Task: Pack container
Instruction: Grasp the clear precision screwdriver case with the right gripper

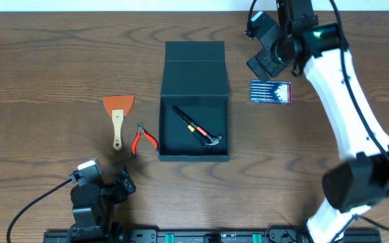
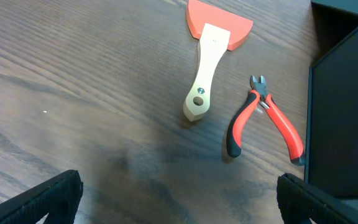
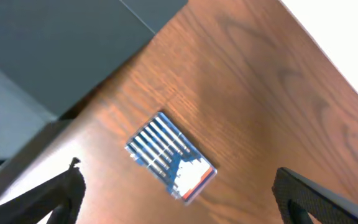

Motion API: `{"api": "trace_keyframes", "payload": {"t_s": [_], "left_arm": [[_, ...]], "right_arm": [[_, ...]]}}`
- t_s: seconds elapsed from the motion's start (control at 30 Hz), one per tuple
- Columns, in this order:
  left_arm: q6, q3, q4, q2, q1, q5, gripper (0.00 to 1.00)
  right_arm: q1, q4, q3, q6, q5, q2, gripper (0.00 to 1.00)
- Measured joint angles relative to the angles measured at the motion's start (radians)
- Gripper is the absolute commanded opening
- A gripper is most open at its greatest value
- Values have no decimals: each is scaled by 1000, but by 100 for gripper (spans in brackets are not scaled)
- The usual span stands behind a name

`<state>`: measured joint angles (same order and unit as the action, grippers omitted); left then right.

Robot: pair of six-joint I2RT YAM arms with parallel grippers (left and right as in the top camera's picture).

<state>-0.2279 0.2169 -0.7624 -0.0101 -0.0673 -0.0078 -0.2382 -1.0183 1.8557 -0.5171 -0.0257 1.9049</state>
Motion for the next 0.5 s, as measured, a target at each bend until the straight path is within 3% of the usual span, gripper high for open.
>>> {"api": "trace_keyframes", "payload": {"t_s": [0.5], "left_arm": [[0,0,0,0,0,0,98]], "right_arm": [[40,-3,-1,-10,2,255,99]]}}
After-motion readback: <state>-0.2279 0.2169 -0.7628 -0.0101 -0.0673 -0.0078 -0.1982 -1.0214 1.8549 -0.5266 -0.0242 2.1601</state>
